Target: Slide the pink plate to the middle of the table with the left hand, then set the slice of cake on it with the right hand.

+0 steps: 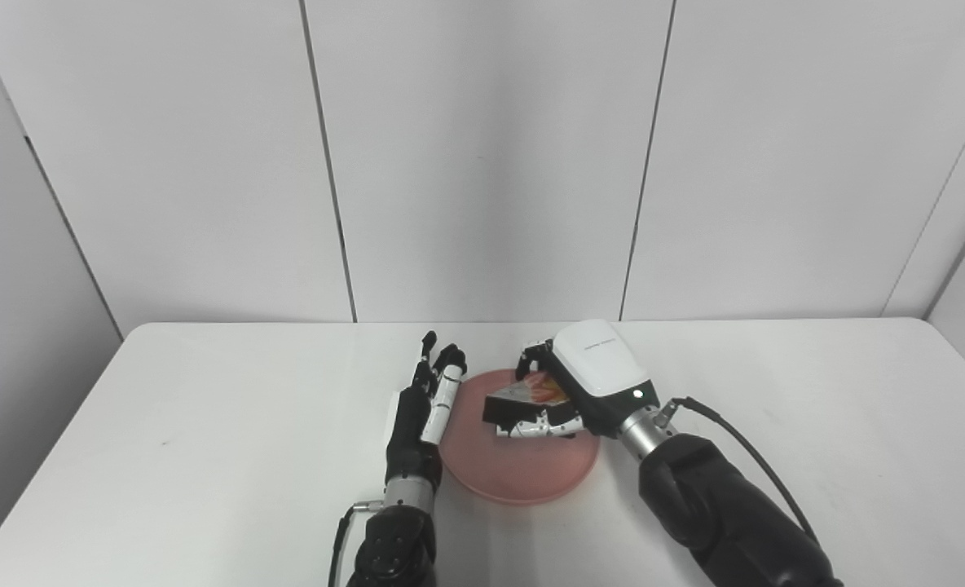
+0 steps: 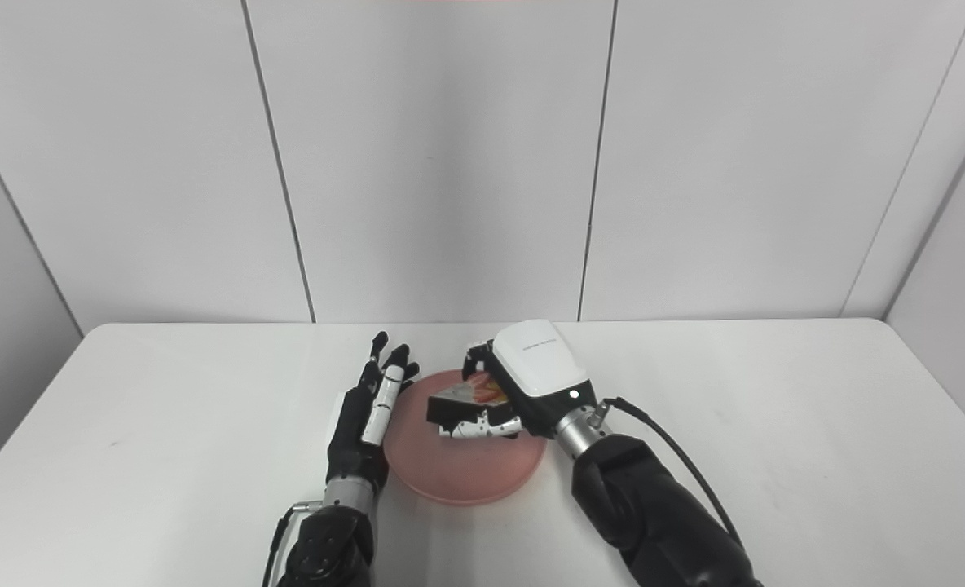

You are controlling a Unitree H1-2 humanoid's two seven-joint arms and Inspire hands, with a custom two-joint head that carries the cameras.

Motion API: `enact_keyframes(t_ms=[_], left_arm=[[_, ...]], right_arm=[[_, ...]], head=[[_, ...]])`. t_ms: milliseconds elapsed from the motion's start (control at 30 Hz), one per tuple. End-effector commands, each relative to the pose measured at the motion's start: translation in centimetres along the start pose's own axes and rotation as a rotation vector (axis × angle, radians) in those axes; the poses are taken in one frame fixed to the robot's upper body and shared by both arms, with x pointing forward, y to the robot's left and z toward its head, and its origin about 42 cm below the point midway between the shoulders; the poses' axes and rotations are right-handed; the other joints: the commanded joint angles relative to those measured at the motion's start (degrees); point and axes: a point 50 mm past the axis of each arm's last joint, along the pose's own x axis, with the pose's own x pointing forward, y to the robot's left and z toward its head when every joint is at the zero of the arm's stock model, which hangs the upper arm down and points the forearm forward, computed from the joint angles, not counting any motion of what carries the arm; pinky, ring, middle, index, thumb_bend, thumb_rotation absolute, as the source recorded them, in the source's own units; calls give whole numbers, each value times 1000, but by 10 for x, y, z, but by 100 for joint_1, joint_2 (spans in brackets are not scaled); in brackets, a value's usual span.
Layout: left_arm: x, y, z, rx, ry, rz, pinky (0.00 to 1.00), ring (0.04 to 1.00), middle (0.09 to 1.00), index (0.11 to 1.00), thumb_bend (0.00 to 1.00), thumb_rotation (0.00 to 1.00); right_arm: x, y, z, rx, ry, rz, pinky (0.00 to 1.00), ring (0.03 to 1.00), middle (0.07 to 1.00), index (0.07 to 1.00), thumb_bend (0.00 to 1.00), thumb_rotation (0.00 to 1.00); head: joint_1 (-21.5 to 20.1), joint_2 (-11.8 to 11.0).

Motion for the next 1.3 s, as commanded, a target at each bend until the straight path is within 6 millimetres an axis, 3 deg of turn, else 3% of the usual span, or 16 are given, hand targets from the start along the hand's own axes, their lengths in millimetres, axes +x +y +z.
enact_keyframes(t_ms=[0,167,400,533,633,833,900,1133,1267], left_arm=[[-3,-6,-4,-5,30,3,870,870,914,1000,629,788],[-4,-7,-4,3,29,6,858,869,914,1000,619,805],[-4,-8,-5,-3,38,9,846,880,912,1000,624,805],[-4,-8,-5,-6,45,12,849,899,917,1000,633,800],[-4,-7,-5,-2,50,10,845,912,919,1000,630,809],[-4,-4,-4,9,48,5,835,879,916,1000,641,822],[-4,-4,-4,10,50,3,837,887,917,1000,639,820],[-3,-3,-2,20,55,1,836,896,919,1000,645,826],[-3,-2,-2,18,47,-2,848,912,921,1000,648,829]], right_arm=[[18,-17,7,0,-65,-73,134,191,263,331,526,594],[17,-3,8,13,-71,-50,124,180,248,304,522,599],[15,8,9,-4,-80,-39,148,209,291,394,517,564],[14,10,8,10,-79,-33,146,210,296,367,561,563],[13,10,6,20,-73,-14,246,320,395,434,658,713],[9,5,5,-2,-83,-2,462,548,623,642,790,875],[8,5,4,5,-86,-1,524,604,671,671,824,908],[6,1,4,26,-99,-17,599,665,717,702,848,905],[4,-4,3,37,-119,-63,590,663,713,697,835,907]], head=[[6,10],[33,24],[52,27],[36,28],[34,36],[22,46],[12,44],[6,30],[6,30]])
